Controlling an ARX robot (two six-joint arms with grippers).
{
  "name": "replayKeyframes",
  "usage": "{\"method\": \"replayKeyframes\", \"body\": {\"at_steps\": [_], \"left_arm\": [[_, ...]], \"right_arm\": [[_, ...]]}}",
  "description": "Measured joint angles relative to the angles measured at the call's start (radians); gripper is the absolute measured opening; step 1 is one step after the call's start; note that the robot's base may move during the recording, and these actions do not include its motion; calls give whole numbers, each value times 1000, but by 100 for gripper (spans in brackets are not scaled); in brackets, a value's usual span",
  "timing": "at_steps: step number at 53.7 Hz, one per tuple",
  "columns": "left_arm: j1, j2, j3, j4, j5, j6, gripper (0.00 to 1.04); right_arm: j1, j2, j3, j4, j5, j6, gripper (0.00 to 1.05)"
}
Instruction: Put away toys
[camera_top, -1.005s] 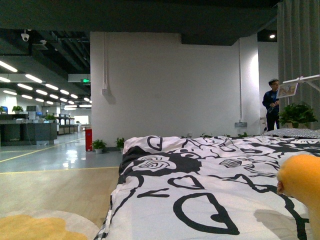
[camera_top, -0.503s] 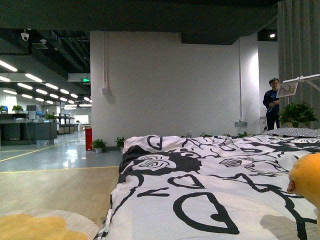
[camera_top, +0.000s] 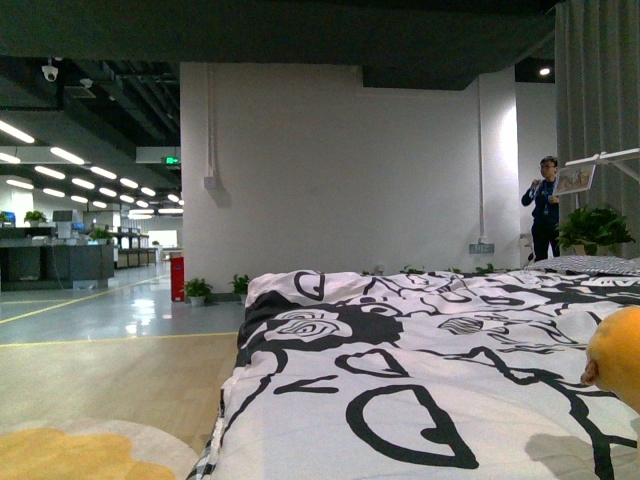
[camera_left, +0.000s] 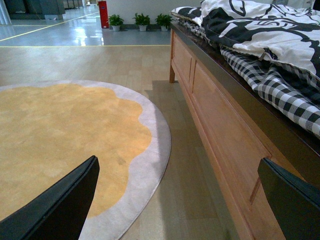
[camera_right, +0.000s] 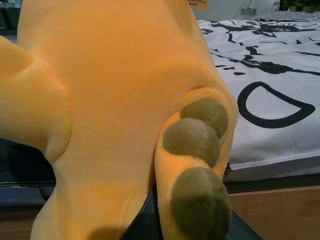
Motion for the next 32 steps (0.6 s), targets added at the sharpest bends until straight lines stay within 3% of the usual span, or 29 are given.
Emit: {"method": "replayKeyframes", "body": {"at_steps": [32], "left_arm": [[0, 0, 0, 0, 0, 0, 98]], "right_arm": [[0, 0, 0, 0, 0, 0, 7]]}}
